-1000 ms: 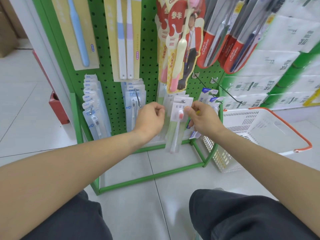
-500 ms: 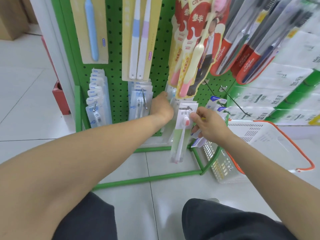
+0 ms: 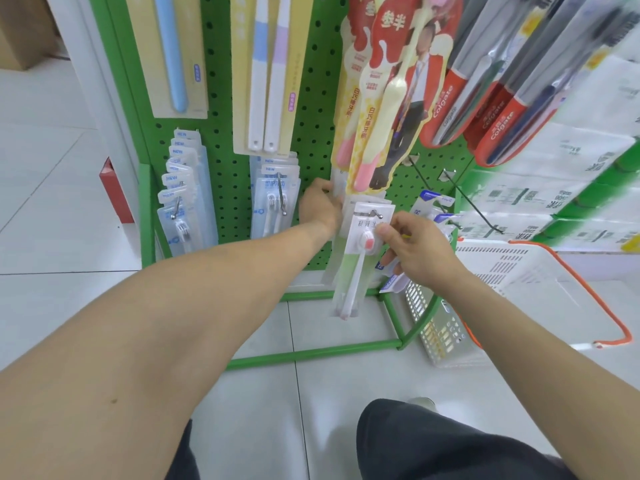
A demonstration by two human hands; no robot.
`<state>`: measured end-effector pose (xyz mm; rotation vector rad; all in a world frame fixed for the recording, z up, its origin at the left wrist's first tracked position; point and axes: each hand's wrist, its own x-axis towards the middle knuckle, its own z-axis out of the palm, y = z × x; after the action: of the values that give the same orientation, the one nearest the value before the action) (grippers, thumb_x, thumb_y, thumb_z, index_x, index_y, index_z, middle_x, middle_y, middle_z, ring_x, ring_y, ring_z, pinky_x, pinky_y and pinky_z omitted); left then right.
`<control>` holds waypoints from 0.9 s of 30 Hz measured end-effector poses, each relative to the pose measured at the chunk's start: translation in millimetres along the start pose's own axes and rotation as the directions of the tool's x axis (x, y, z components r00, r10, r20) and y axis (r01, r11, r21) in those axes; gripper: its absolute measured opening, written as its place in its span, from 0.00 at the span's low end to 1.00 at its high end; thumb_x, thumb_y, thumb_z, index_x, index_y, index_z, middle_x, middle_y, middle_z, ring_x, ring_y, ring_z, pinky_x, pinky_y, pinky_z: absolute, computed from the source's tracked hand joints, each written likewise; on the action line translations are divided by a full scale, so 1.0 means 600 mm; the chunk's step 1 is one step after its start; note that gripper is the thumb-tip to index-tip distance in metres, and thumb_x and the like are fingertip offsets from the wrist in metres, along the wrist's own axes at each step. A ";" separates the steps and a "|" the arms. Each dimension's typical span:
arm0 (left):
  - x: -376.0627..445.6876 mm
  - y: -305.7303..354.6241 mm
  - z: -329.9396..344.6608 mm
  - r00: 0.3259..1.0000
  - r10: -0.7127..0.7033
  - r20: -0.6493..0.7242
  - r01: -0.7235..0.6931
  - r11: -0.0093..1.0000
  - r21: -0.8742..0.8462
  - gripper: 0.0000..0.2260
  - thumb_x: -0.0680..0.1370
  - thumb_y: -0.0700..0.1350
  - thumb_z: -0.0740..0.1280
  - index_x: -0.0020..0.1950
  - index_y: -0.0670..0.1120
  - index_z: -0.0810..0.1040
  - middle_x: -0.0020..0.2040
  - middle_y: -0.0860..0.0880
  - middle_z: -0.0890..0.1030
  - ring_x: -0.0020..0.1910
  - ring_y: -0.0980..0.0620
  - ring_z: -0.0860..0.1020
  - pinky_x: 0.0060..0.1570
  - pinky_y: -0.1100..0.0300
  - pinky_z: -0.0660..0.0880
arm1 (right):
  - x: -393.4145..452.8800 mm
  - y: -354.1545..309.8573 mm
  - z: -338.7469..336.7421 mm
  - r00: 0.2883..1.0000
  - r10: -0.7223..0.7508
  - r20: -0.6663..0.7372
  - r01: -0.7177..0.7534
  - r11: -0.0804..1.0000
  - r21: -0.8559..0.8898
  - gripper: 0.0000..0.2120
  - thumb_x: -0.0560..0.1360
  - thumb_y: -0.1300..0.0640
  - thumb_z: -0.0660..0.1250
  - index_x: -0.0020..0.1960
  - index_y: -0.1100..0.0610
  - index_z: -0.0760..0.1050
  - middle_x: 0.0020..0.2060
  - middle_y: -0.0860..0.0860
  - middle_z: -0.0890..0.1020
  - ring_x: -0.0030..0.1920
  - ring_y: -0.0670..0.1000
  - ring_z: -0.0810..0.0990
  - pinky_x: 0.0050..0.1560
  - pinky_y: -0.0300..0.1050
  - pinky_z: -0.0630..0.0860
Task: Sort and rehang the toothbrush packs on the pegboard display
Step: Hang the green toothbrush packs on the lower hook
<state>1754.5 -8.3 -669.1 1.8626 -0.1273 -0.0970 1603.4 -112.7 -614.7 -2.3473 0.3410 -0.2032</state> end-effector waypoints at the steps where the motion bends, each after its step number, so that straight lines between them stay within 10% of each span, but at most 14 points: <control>1: 0.002 -0.005 0.001 1.000 -0.001 0.020 0.002 0.999 -0.035 0.08 0.81 0.42 0.66 0.60 0.43 0.75 0.55 0.44 0.81 0.52 0.46 0.79 0.52 0.57 0.74 | 0.001 0.001 0.000 1.000 0.004 -0.001 -0.004 1.000 0.002 0.15 0.84 0.52 0.63 0.50 0.65 0.74 0.46 0.65 0.81 0.31 0.43 0.83 0.32 0.46 0.80; 8: 0.005 -0.024 -0.008 0.999 0.016 0.050 -0.010 0.993 -0.119 0.05 0.82 0.44 0.67 0.55 0.43 0.75 0.42 0.49 0.77 0.41 0.52 0.74 0.35 0.65 0.68 | -0.001 -0.009 0.003 1.000 -0.008 -0.010 0.008 1.000 -0.014 0.16 0.84 0.53 0.62 0.50 0.68 0.73 0.44 0.67 0.81 0.25 0.40 0.79 0.28 0.38 0.76; 22: -0.036 -0.035 -0.022 0.976 0.214 0.035 -0.214 0.977 -0.006 0.13 0.83 0.38 0.61 0.64 0.41 0.82 0.57 0.45 0.85 0.57 0.49 0.81 0.59 0.59 0.74 | -0.001 -0.003 0.005 0.999 0.012 -0.041 -0.010 0.999 0.038 0.13 0.84 0.53 0.64 0.46 0.62 0.75 0.40 0.57 0.82 0.28 0.43 0.82 0.27 0.38 0.77; 27: -0.036 -0.041 -0.021 0.977 0.198 0.076 -0.208 0.967 0.150 0.11 0.81 0.39 0.62 0.49 0.40 0.85 0.44 0.48 0.84 0.42 0.48 0.78 0.44 0.58 0.74 | 0.000 -0.002 0.002 0.999 0.001 -0.049 0.001 0.999 0.051 0.12 0.83 0.53 0.66 0.47 0.61 0.77 0.40 0.55 0.81 0.28 0.43 0.82 0.26 0.37 0.75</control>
<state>1735.8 13.8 -688.9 1.9931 -0.3766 -0.0017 1603.6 -111.3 -614.7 -2.2954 0.3556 -0.2662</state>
